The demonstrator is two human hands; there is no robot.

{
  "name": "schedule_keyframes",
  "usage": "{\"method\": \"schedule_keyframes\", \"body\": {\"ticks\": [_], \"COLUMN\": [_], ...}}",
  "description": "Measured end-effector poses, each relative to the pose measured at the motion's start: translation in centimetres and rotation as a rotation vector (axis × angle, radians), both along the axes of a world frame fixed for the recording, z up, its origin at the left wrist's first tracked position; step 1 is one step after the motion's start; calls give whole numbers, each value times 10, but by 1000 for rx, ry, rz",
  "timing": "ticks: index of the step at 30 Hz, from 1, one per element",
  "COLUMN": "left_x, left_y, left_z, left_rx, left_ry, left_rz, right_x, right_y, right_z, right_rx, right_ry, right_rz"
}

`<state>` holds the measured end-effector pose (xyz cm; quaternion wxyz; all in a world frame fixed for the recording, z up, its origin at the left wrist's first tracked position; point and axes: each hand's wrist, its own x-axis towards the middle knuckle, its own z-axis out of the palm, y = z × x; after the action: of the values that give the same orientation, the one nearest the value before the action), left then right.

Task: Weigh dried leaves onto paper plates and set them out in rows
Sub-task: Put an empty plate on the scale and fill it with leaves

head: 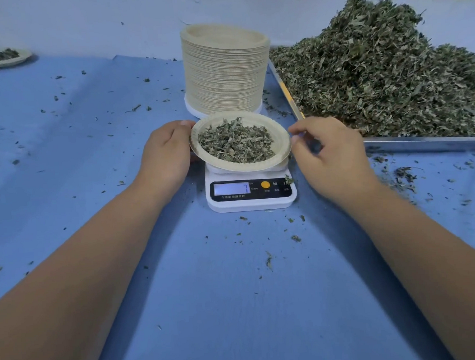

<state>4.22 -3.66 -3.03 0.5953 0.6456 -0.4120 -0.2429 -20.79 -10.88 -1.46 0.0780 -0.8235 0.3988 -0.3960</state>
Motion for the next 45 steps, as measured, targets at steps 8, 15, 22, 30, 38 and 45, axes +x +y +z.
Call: {"method": "schedule_keyframes", "body": {"ticks": [8,15,22,30,38,45], "left_x": [0,3,5,3,2,2], "left_y": [0,-3,-5,-3,-1,2], "left_z": [-2,-4,-7,-5,-3,-1], "left_rx": [-7,-12,-4,-10,30,51], "left_ry": [26,43,58,42,-1,-29], "left_rz": [39,51,54,33,25,52], "right_x": [-13,-17,-20,-27,-38,-9], "right_y": [0,1,2,-6,-22,-3], "right_z": [16,7,8,14,14,8], "right_rx": [230,558,704,589,75,182], "right_ry": [-57,111,95,-170,-110,88], "right_rz": [3,176,222,108,-193,105]}}
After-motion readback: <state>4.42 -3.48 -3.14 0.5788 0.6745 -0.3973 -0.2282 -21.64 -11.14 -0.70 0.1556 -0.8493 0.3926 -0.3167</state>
